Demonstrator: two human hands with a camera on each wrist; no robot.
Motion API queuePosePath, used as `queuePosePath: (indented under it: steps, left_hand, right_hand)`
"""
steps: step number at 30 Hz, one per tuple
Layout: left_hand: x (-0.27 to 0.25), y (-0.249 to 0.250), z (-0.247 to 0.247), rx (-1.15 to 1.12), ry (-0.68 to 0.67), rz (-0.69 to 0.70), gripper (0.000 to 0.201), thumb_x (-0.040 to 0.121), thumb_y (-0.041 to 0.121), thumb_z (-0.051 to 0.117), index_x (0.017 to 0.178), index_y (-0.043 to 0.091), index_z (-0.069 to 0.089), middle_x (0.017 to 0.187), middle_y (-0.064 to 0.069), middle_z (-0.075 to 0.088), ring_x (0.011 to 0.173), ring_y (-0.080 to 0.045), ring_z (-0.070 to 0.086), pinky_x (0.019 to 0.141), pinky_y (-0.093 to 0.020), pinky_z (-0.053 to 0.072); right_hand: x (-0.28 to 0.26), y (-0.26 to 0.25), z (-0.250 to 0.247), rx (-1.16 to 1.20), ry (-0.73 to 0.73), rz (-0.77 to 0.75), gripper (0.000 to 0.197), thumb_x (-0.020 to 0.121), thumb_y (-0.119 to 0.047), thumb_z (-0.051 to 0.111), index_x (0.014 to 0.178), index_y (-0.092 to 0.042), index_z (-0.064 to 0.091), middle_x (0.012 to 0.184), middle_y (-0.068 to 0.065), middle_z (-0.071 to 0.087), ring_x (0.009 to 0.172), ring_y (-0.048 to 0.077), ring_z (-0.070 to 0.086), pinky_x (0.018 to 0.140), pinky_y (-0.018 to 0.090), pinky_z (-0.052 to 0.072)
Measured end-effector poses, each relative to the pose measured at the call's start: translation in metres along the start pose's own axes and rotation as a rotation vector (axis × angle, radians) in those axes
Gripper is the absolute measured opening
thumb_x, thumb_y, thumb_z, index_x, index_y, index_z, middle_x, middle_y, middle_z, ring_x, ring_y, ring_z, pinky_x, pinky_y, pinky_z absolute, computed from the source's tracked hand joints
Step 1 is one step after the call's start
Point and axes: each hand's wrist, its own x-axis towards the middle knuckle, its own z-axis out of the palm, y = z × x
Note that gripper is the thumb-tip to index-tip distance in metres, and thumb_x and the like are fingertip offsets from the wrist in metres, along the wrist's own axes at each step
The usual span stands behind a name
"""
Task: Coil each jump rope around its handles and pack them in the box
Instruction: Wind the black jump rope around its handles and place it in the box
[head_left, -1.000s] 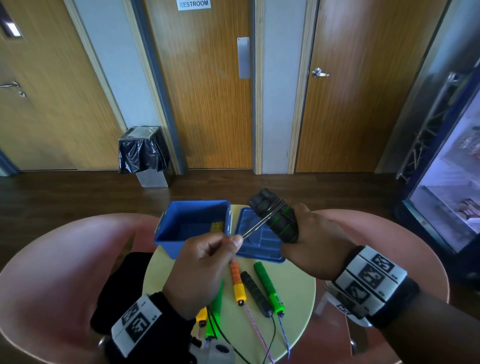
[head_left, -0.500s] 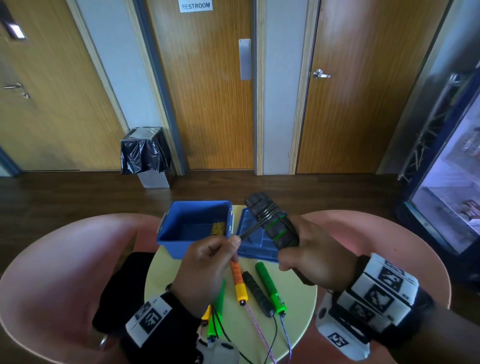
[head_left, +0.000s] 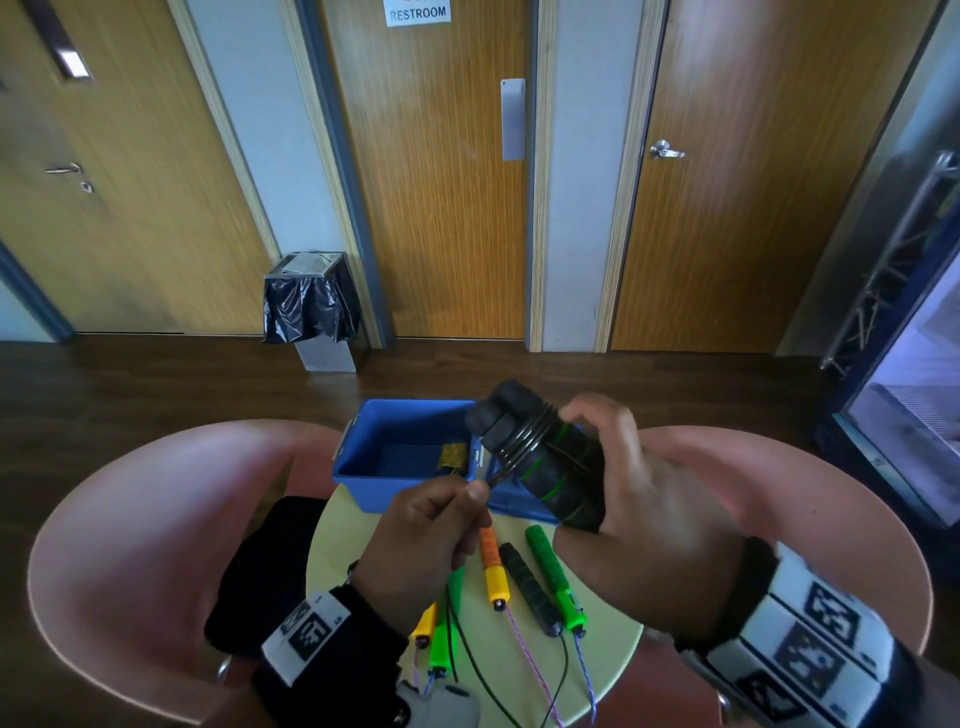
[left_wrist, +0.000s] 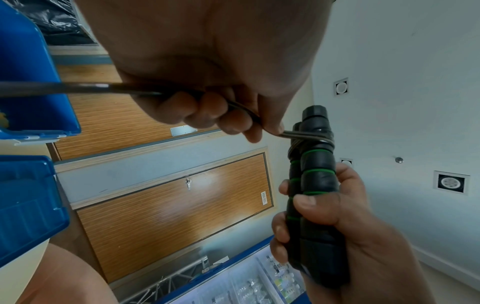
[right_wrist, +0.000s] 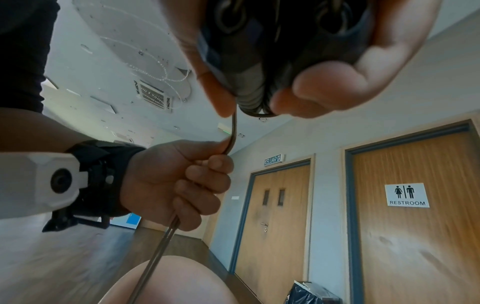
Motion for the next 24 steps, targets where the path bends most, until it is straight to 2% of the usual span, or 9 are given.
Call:
queuePosePath:
  steps: [2, 3, 6, 10, 13, 17, 20, 22, 24]
  left_hand:
    - [0.0, 0.001, -0.001, 0.003, 0.0, 0.012, 0.039, 0.091, 0.045, 0.06, 0.06, 0.021, 0.061, 0.049, 0.001, 0.044, 0.048, -0.016, 0.039, 0.049, -0.024, 0.034]
    - [0.0, 0.001, -0.002, 0.009, 0.001, 0.018, 0.039, 0.088, 0.048, 0.059, 0.06, 0.02, 0.061, 0.049, 0.0, 0.044, 0.048, -0.016, 0.039, 0.049, -0.023, 0.034]
    - [0.001, 0.001, -0.004, 0.028, 0.007, 0.025, 0.04, 0.088, 0.047, 0.054, 0.061, 0.018, 0.059, 0.048, 0.0, 0.042, 0.047, -0.016, 0.037, 0.048, -0.023, 0.033]
    - [0.0, 0.005, -0.006, 0.015, 0.005, 0.0, 0.039, 0.091, 0.04, 0.053, 0.06, 0.018, 0.059, 0.049, -0.002, 0.042, 0.048, -0.017, 0.037, 0.048, -0.024, 0.033]
    - [0.001, 0.008, -0.008, 0.003, -0.008, 0.004, 0.041, 0.094, 0.041, 0.056, 0.06, 0.019, 0.06, 0.05, -0.005, 0.042, 0.049, -0.017, 0.037, 0.048, -0.024, 0.033]
    - [0.001, 0.007, -0.011, -0.004, -0.043, 0.008, 0.036, 0.09, 0.038, 0.054, 0.059, 0.02, 0.061, 0.051, -0.007, 0.042, 0.048, -0.015, 0.039, 0.049, -0.022, 0.034]
    - [0.001, 0.006, -0.012, 0.006, -0.06, 0.028, 0.037, 0.087, 0.046, 0.058, 0.06, 0.02, 0.063, 0.051, -0.005, 0.048, 0.049, -0.015, 0.043, 0.052, -0.022, 0.037]
    - [0.0, 0.006, -0.012, -0.029, -0.058, 0.036, 0.037, 0.082, 0.05, 0.058, 0.061, 0.02, 0.065, 0.051, -0.003, 0.052, 0.049, -0.015, 0.047, 0.052, -0.021, 0.039]
    - [-0.001, 0.007, -0.013, -0.073, -0.052, 0.035, 0.038, 0.08, 0.051, 0.059, 0.062, 0.018, 0.066, 0.052, -0.003, 0.053, 0.05, -0.015, 0.048, 0.052, -0.022, 0.04]
  right_hand:
    - [0.001, -0.002, -0.001, -0.021, 0.005, -0.032, 0.059, 0.065, -0.037, 0.055, 0.117, -0.045, 0.028, 0.083, -0.02, 0.038, 0.05, 0.003, 0.043, 0.046, 0.016, 0.026]
    - [0.002, -0.003, -0.002, -0.03, -0.01, -0.039, 0.056, 0.066, -0.038, 0.053, 0.116, -0.046, 0.029, 0.09, -0.02, 0.039, 0.054, 0.007, 0.048, 0.047, 0.019, 0.031]
    - [0.003, -0.005, -0.002, 0.012, -0.041, -0.033, 0.059, 0.069, -0.038, 0.055, 0.118, -0.054, 0.027, 0.102, -0.02, 0.046, 0.071, 0.013, 0.058, 0.061, 0.03, 0.046]
    - [0.006, -0.001, -0.002, 0.063, -0.029, -0.031, 0.059, 0.07, -0.034, 0.061, 0.118, -0.053, 0.032, 0.102, -0.021, 0.049, 0.079, 0.008, 0.053, 0.063, 0.024, 0.043]
    - [0.006, 0.002, -0.003, 0.072, -0.031, -0.026, 0.059, 0.072, -0.033, 0.063, 0.118, -0.052, 0.033, 0.1, -0.022, 0.051, 0.077, 0.006, 0.055, 0.06, 0.021, 0.042]
    - [0.008, 0.002, -0.004, 0.097, -0.039, -0.003, 0.059, 0.073, -0.029, 0.066, 0.118, -0.052, 0.034, 0.097, -0.026, 0.053, 0.078, 0.006, 0.056, 0.06, 0.021, 0.042]
    - [0.008, 0.003, -0.005, 0.113, -0.042, 0.01, 0.061, 0.074, -0.022, 0.07, 0.117, -0.049, 0.037, 0.095, -0.028, 0.054, 0.079, 0.004, 0.056, 0.058, 0.018, 0.041]
    - [0.008, 0.003, -0.006, 0.14, -0.042, 0.018, 0.061, 0.073, -0.019, 0.07, 0.115, -0.05, 0.037, 0.094, -0.028, 0.054, 0.073, 0.009, 0.056, 0.055, 0.019, 0.041]
    - [0.009, 0.003, -0.006, 0.233, -0.06, 0.045, 0.06, 0.074, -0.013, 0.071, 0.11, -0.049, 0.039, 0.091, -0.019, 0.058, 0.06, 0.015, 0.053, 0.051, 0.023, 0.041]
